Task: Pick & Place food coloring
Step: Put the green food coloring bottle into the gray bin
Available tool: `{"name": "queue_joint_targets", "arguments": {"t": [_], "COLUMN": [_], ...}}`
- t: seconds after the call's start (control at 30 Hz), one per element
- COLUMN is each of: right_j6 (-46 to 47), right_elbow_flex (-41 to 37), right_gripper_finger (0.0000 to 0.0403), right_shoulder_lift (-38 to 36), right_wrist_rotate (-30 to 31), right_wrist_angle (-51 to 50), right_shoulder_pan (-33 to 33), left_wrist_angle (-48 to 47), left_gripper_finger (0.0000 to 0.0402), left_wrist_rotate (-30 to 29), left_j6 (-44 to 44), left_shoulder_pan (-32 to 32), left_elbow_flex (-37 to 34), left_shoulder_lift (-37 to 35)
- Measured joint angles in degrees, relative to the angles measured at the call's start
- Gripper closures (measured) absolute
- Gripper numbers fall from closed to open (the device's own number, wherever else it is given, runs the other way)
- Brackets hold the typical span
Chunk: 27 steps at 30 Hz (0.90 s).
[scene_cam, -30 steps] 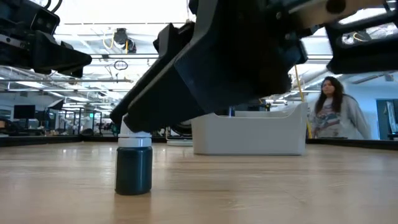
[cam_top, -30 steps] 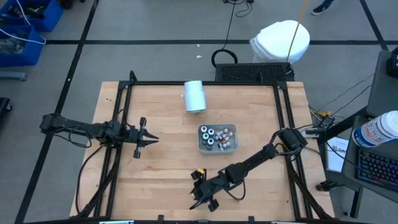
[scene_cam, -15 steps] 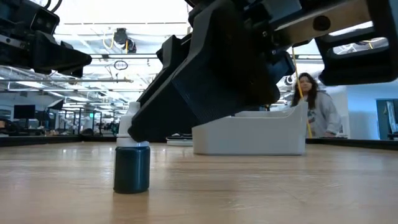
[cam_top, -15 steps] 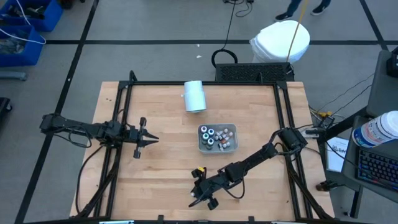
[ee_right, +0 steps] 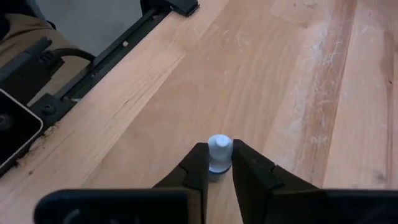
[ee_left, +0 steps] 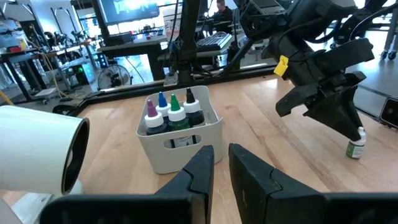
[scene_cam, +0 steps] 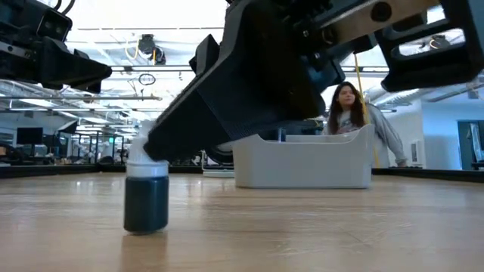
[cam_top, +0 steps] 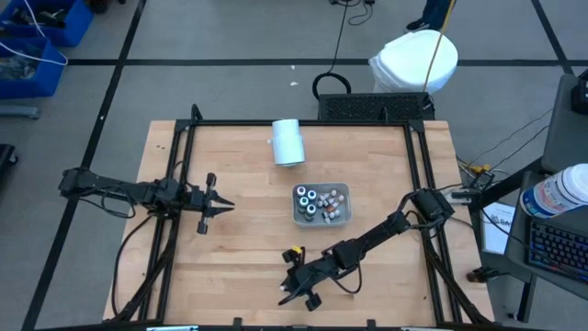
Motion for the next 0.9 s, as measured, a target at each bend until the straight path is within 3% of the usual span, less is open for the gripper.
{"name": "queue_joint_targets", "arguments": {"t": [0.37,0.57,0.8,0.9], "right_j6": [-0.2,0.0,0.6,1.1], "right_elbow_flex": [0.0,-0.1,0.0,-1.6], "right_gripper_finger": [0.0354,0.0359,0.0360,0.0360], "right_shoulder_lift": [0.0,-5.6,-20.8,-27.6], "right_wrist_rotate": [0.1,0.5,18.6,21.9], "right_wrist_angle": [0.9,-3.0,-23.7,-29.4], "right_shoulder_pan": [-0.4,-0.4,1.6,2.0], "left_wrist_angle": [-0.1,-0.1,0.0,0.1], "left_gripper_finger": [0.0344,0.0344,0.0344,0.0344], "left_wrist_rotate": [0.0,0.0,0.0,0.0], "left_j6": [1.6,1.5,1.4,1.4], "left_shoulder_pan": [0.0,0.0,0.0,0.0], "left_elbow_flex": [0.0,0.0,0.0,0.0], "left_shoulder_lift": [0.0,0.0,0.0,0.0]}}
